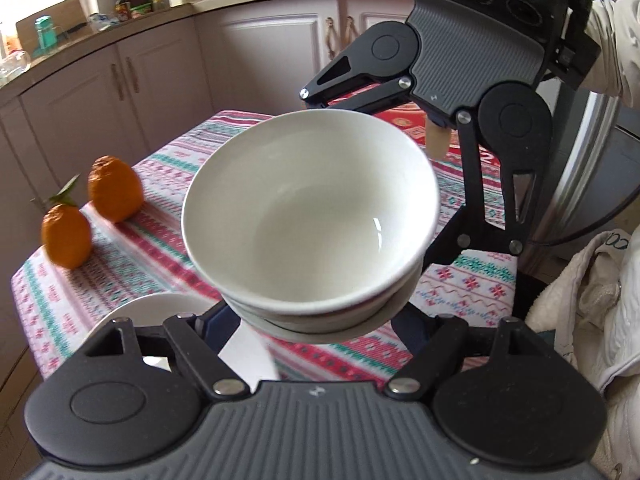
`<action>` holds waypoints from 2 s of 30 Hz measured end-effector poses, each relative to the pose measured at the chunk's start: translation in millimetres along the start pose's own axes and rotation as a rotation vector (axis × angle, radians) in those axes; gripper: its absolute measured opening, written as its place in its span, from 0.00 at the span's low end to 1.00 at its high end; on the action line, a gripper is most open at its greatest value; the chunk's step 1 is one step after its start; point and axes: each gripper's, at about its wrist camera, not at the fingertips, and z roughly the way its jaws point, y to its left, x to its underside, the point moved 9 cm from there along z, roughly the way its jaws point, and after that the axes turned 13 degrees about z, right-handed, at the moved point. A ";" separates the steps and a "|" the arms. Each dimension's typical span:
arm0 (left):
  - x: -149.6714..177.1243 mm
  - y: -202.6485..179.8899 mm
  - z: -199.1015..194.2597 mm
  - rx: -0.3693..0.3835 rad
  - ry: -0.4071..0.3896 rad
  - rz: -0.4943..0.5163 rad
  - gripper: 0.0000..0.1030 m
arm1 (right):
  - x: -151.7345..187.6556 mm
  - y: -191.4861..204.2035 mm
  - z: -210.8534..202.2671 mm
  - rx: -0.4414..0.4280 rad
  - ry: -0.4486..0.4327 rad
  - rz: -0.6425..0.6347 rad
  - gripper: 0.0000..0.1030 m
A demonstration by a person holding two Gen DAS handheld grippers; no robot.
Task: Organize plates and bowls
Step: 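Lift the bowl stack with both tools and set it onto the plate stack, then open both tools and pull them back from the stacked dishes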
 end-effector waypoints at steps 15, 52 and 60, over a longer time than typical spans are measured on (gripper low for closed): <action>77.4 63.7 -23.3 -0.133 0.087 -0.149 0.79 | -76.4 4.0 85.1 -0.090 -0.001 -0.102 0.86; 62.9 14.5 -72.2 -0.610 -0.038 -0.347 1.00 | -13.9 -6.1 35.4 0.269 -0.101 0.516 1.00; 38.9 -16.8 -90.0 -0.649 -0.104 -0.747 0.99 | 43.4 3.6 -35.4 0.535 -0.225 0.912 1.00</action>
